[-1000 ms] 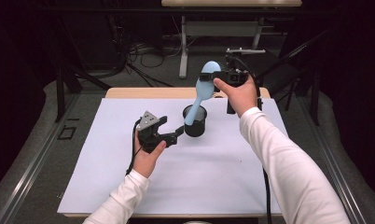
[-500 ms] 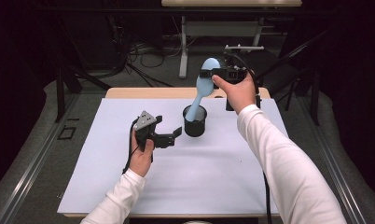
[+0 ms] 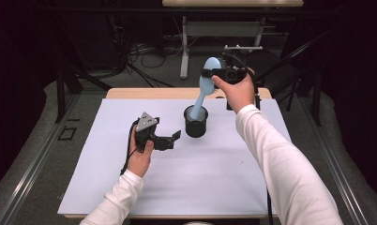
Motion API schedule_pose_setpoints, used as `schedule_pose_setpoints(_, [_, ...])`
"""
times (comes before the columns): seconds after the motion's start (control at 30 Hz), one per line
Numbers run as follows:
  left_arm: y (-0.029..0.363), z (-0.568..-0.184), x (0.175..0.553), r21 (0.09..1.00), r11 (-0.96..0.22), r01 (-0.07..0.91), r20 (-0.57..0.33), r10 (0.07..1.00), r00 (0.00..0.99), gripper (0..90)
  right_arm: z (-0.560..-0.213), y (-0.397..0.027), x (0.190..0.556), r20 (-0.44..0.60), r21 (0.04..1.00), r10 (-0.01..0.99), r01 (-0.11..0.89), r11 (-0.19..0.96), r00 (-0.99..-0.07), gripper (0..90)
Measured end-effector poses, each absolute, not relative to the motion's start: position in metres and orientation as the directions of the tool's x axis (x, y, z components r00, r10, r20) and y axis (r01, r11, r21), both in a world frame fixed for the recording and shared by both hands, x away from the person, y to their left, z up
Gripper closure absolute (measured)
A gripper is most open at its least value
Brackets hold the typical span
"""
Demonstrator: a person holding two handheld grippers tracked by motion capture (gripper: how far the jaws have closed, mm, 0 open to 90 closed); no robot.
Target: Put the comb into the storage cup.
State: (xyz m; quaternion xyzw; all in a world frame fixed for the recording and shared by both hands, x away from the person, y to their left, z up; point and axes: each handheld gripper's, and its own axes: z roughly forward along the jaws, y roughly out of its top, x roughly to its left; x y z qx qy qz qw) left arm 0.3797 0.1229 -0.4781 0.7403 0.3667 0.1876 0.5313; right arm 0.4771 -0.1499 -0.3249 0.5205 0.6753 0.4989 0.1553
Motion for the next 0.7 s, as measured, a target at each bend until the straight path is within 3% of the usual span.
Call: schedule_pose_setpoints(0.7, [0.13,-0.476,0.379,0.922,-0.135,0.363,-0.148,0.744,0.652,0.7,-0.337,-0.129,0.48,0.19,0.864,0.881,0.5,0.06,-0.433,47.0])
